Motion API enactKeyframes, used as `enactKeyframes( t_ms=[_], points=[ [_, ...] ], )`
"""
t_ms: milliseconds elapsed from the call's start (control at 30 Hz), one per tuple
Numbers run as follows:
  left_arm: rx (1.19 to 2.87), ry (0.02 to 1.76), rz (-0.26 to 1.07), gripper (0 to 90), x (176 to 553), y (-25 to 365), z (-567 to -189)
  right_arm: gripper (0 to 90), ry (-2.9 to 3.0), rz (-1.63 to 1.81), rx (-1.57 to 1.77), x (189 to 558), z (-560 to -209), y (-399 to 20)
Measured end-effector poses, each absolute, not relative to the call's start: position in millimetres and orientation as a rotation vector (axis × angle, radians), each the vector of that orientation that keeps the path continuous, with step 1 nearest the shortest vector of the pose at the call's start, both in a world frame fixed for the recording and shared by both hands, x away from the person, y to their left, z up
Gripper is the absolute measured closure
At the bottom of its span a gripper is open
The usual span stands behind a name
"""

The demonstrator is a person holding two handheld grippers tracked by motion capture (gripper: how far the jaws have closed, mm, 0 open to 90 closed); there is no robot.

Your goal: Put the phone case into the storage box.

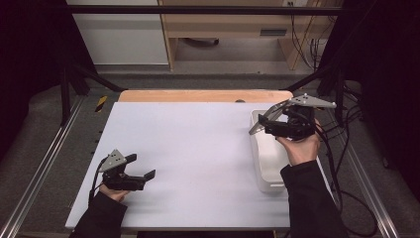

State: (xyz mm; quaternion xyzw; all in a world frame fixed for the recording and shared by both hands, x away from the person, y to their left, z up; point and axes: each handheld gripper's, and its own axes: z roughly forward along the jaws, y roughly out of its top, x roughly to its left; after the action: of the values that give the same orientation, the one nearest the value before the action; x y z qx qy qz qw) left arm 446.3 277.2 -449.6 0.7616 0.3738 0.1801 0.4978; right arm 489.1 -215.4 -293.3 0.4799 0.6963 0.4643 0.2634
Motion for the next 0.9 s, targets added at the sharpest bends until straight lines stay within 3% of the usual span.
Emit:
enactKeyframes(
  t_ms=[900],
  points=[
    [1.851, 0.909, 0.433, 1.0, 449, 280, -452, 12.1, 1.751, 1.101, 1.464, 538, -312, -216]
  ],
)
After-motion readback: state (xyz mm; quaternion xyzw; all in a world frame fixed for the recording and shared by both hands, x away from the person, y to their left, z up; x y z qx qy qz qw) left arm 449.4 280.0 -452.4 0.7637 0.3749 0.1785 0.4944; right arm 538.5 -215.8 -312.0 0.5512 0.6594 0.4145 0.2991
